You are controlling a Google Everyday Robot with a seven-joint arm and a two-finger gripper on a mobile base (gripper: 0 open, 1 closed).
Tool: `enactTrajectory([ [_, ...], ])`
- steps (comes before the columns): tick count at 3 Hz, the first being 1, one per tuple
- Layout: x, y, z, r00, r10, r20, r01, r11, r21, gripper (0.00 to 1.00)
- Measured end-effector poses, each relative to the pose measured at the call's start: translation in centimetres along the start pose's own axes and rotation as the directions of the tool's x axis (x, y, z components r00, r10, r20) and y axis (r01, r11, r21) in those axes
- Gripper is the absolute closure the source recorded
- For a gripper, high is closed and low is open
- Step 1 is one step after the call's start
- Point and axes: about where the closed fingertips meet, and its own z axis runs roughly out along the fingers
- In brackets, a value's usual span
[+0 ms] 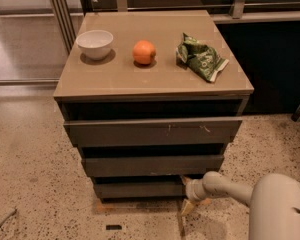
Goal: Open bottom drawer
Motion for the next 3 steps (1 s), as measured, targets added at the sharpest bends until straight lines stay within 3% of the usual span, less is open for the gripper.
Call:
enactTrajectory([
  [2, 1.7, -1.3, 3.9, 0.998, 0.061, 0.020, -0.060, 0.9966, -0.055, 0.00],
  [3, 1.8, -1.4, 3.9, 0.998, 0.063, 0.020, -0.061, 0.9966, -0.055, 0.00],
])
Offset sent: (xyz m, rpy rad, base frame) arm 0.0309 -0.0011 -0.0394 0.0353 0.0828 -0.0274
